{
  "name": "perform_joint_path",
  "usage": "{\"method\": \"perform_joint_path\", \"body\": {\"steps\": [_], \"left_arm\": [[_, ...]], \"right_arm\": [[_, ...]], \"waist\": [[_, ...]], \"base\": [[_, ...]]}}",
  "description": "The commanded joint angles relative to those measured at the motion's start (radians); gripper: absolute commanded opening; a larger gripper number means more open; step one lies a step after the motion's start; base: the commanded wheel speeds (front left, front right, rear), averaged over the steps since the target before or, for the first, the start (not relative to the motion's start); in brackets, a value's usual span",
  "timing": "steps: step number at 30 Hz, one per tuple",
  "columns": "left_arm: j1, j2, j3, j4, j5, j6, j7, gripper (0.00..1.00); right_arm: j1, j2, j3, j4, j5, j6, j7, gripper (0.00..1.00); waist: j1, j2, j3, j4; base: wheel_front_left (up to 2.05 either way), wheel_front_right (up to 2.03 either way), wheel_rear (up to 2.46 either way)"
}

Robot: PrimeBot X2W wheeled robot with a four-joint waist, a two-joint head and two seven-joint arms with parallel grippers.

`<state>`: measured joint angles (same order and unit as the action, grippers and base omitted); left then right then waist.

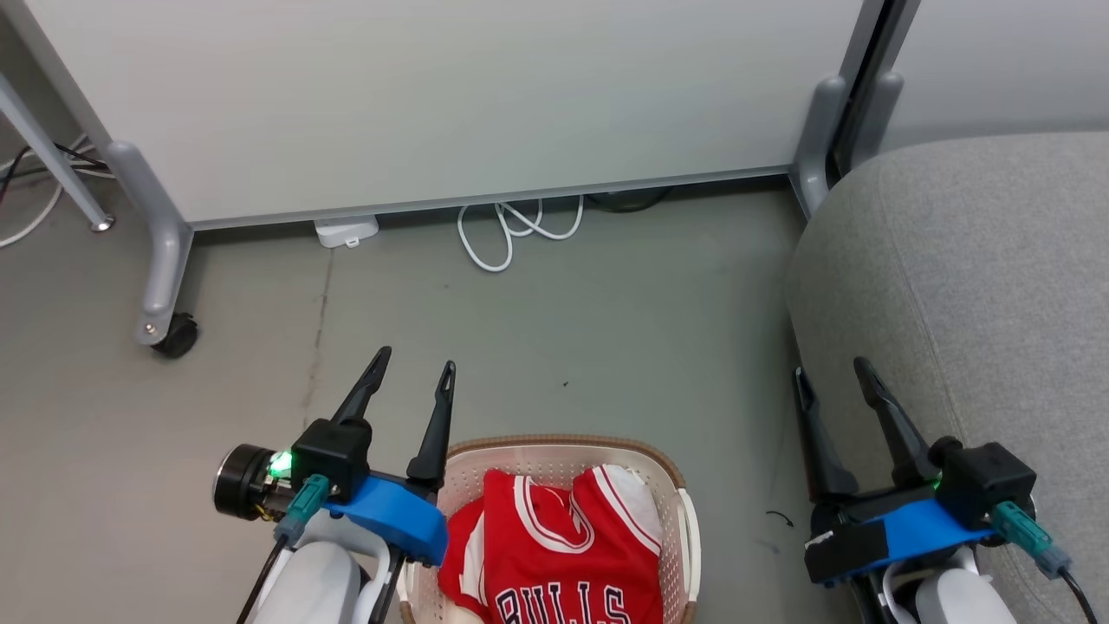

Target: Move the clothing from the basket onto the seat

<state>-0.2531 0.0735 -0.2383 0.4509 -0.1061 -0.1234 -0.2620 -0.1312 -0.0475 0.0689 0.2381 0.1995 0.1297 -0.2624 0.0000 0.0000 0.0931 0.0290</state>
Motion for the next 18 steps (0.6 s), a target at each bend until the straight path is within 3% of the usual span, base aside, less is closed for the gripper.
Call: {"method": "perform_joint_path", "body": {"steps": [1,5,18], "left_arm": [[-0.036,0.009,-0.015,0.017,0.006,-0.005,-0.005,1.00],[-0.108,0.037,-0.090,0.082,0.024,-0.006,-0.004,1.00],[-0.338,0.120,-0.377,0.277,-0.058,-0.007,-0.004,1.00]], "right_arm": [[-0.022,-0.005,0.002,-0.009,-0.010,0.002,-0.004,1.00],[-0.059,-0.005,0.010,-0.023,-0.017,0.002,-0.004,1.00],[-0.203,-0.005,0.036,-0.074,-0.027,0.001,-0.004,1.00]], "waist": [[0.0000,0.0000,0.026,-0.016],[0.0000,0.0000,0.083,-0.042],[0.0000,0.0000,0.311,-0.130]], "base": [[0.00,0.00,0.00],[0.00,0.00,0.00],[0.00,0.00,0.00]]}}
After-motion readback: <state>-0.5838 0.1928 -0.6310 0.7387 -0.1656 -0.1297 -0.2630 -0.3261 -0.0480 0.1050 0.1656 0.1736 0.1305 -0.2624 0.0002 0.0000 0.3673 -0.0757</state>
